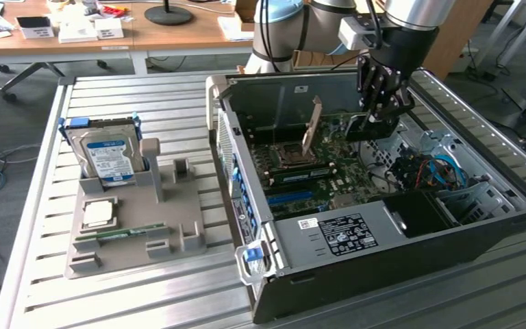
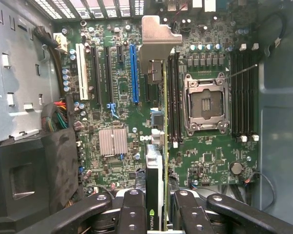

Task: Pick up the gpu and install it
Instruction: 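Insert the gpu into the slot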

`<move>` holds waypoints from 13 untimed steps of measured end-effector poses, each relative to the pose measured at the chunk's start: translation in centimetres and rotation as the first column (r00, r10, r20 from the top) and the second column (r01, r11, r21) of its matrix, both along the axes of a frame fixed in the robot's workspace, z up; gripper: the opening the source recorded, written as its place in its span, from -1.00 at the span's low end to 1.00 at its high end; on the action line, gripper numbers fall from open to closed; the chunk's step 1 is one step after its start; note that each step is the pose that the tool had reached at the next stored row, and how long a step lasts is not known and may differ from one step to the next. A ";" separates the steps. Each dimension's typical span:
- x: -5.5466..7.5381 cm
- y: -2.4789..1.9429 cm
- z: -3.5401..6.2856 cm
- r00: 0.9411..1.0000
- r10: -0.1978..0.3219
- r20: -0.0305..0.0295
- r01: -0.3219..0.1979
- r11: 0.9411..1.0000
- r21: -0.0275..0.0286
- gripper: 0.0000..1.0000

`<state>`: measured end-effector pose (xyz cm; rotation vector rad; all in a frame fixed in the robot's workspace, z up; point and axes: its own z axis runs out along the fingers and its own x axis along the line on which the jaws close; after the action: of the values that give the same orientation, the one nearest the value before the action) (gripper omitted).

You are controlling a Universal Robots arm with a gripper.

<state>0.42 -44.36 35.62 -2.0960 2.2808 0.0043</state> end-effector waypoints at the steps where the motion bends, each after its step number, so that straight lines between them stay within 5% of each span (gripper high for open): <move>1: 0.0 0.00 0.00 1.000 0.000 0.000 0.000 1.000 0.000 -0.46; 13: -0.1 0.00 -0.10 1.000 0.000 0.000 0.000 1.000 0.000 -0.46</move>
<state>0.27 -44.36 35.52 -2.0960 2.2808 0.0042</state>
